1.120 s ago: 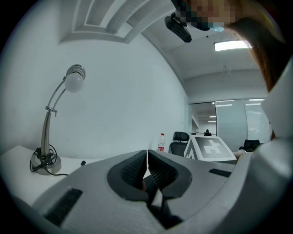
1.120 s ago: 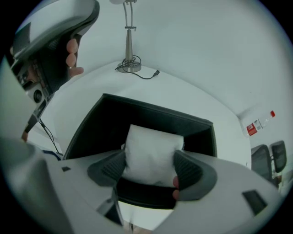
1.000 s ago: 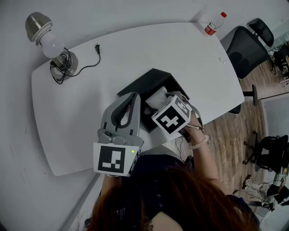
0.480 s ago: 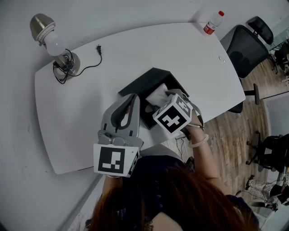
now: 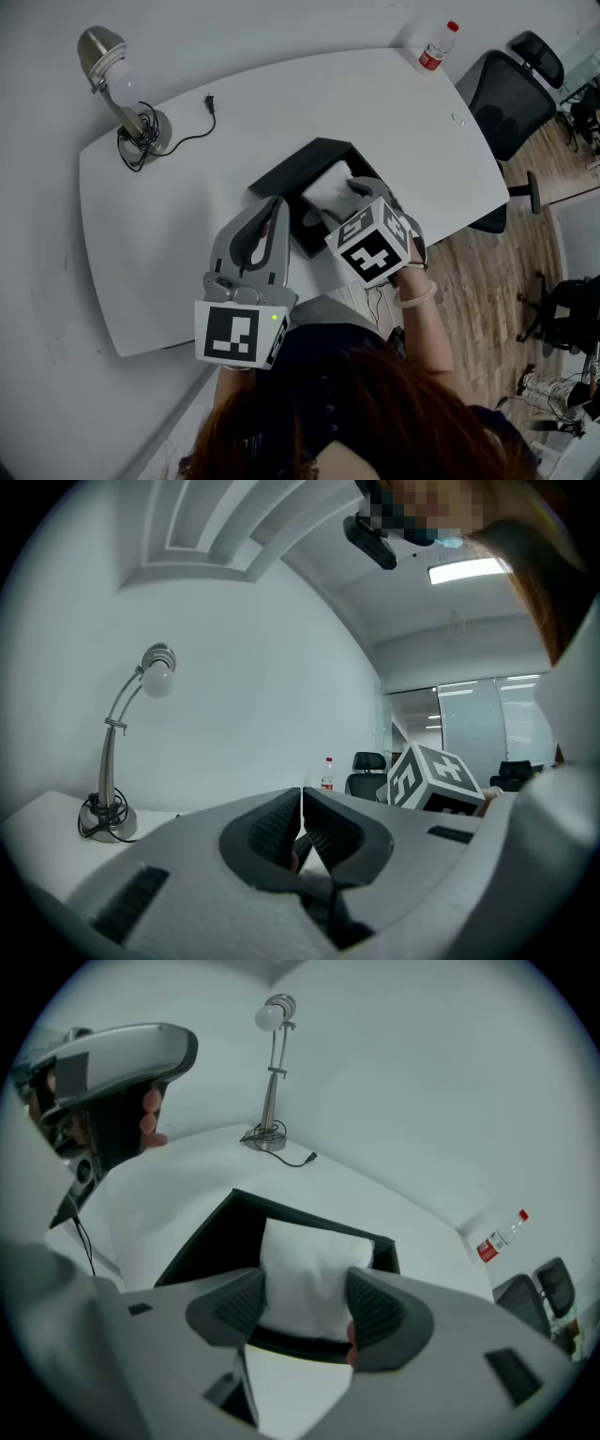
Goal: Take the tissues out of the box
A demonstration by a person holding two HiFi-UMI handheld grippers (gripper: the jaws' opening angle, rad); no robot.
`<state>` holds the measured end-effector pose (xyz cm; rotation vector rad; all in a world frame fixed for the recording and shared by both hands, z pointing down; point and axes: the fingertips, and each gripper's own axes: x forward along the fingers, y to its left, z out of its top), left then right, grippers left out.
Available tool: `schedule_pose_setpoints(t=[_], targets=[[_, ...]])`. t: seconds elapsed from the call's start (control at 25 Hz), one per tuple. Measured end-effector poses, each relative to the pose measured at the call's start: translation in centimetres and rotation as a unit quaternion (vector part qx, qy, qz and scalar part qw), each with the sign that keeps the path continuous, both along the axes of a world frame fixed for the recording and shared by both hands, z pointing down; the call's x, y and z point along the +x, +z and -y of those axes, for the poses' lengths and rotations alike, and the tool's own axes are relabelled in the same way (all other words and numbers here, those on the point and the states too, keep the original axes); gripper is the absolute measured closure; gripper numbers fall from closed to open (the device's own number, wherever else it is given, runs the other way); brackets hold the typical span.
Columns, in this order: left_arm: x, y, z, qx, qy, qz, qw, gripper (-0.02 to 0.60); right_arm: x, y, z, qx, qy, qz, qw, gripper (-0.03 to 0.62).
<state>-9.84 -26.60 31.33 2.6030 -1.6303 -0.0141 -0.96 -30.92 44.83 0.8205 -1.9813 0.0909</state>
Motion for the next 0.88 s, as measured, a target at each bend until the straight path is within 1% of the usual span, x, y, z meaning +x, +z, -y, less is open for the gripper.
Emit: schedule_pose_setpoints(t=[0.28,0.44,0.64,0.72,0.88], targets=[[0.4,-0.6,-1.6,0.01,0.003,0.006,0.9999,0.555,0.0,-2.4,-0.3,0.066,0.014,0.043,0.997,0.307],[0.5,-0.9,-2.7,0.015,0.003,0.009,0.9998,0.555,0.0,-3.6,-1.0,0.091,0.027,0.066,0.993,0.307],[0.4,-1.1,-3.9,0.018,-0.002,0.012,0.9998,0.555,-0.1,-4.9,-1.8,0.127,0.028,0.073,0.989,0.307],[0.6,-1.3,-4.6,0.018,-0.003,0.009,0.9998,0.555,-0.3,-5.4,-2.4,0.136,0.028,0.081,0.987,0.307],[0.8,-1.4,-6.0,0.026,-0.001,0.018,0.9995,0.555,-0.3,-6.1,-3.5,0.151,0.034,0.097,0.983,0.307]])
